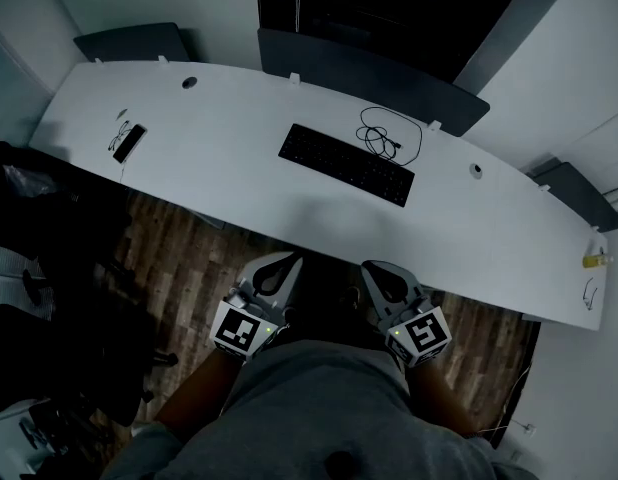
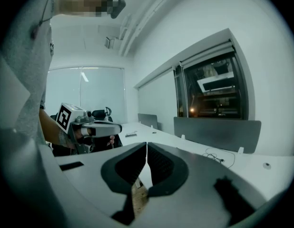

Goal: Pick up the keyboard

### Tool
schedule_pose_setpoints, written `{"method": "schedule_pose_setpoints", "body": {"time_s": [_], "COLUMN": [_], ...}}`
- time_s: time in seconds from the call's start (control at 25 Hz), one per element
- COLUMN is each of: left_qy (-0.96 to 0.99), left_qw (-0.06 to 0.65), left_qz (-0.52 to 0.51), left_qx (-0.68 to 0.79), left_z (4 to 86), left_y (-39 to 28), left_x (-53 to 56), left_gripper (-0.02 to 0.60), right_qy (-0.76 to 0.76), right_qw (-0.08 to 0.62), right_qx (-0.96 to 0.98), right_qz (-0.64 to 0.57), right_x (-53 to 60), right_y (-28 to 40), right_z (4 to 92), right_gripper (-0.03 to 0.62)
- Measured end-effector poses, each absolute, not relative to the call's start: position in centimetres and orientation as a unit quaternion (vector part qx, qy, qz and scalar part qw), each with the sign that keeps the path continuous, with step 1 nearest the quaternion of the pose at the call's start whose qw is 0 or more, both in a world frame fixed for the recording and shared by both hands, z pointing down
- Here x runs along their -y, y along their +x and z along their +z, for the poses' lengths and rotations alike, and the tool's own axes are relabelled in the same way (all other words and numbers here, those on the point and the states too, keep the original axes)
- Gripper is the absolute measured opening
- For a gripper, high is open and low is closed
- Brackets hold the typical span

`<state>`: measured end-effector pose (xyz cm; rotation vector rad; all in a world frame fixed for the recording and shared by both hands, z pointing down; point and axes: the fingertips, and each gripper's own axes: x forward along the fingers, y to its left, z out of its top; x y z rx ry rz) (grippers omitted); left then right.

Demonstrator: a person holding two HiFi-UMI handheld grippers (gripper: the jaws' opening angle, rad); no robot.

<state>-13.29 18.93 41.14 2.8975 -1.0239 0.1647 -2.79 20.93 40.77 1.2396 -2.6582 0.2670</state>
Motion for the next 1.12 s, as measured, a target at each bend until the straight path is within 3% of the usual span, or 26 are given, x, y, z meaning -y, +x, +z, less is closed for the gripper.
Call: {"method": "schedule_pose_setpoints", "body": {"time_s": [0.2,1.12], "left_qy": [0.939,0.939], "left_qw": [0.082,0.069], "left_qz": [0.047,0.107], "left_qx": [0.332,0.319], "left_z": [41.2,43.3], "left_y": [-13.1,-6.9], "left_x": [-17.3,-1.8], "left_gripper": [0.008,0.008], "right_qy": [0.426,0.437], "right_qw": [0.097,0.097], "right_qx": [0.894,0.881], "right_qz": [0.096,0.149], "right_x": [-18.6,-3.6], "right_y": [-2.1,6.3], "right_z": [41.4,45.9], "right_gripper": [0.017,0.017]}}
